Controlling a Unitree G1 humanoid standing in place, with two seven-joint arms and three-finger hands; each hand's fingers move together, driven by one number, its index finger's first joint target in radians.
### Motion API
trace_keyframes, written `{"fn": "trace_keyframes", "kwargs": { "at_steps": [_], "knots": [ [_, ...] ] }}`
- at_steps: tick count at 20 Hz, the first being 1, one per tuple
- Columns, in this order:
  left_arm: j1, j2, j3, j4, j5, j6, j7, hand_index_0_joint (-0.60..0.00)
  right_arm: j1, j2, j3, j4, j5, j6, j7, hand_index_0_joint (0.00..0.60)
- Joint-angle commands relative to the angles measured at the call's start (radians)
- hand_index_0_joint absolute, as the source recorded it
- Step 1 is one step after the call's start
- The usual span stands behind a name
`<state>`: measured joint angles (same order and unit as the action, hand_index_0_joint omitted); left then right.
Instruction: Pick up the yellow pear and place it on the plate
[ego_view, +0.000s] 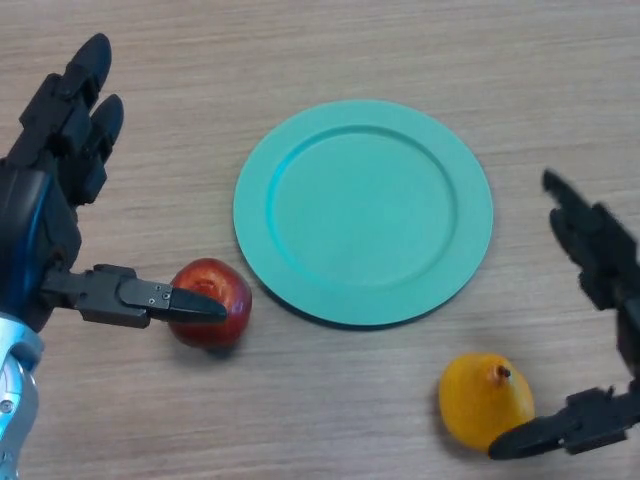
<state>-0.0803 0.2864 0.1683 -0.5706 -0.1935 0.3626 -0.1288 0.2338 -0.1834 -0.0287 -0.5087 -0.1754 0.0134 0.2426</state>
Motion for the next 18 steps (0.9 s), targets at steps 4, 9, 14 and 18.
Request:
{"fn": "trace_keyframes", "kwargs": {
  "at_steps": [4,9,14,18],
  "knots": [
    [-0.029,0.025,0.049,-0.007,-0.002,-0.118,0.015,0.000,-0.026,-0.018,0.020,0.146,-0.137,-0.346,-0.262,0.000],
    [-0.051,0.020,0.034,0.060,0.021,-0.195,0.050,0.000,-0.059,-0.030,0.032,0.347,-0.241,-0.448,-0.402,0.000],
    [-0.065,0.026,0.027,0.093,0.037,-0.190,0.041,0.000,-0.054,-0.019,0.090,0.394,-0.183,-0.415,-0.399,0.000],
    [-0.072,0.031,0.037,0.105,0.026,-0.200,0.046,0.000,-0.057,-0.008,0.145,0.427,-0.090,-0.391,-0.396,0.000]
  ]
}}
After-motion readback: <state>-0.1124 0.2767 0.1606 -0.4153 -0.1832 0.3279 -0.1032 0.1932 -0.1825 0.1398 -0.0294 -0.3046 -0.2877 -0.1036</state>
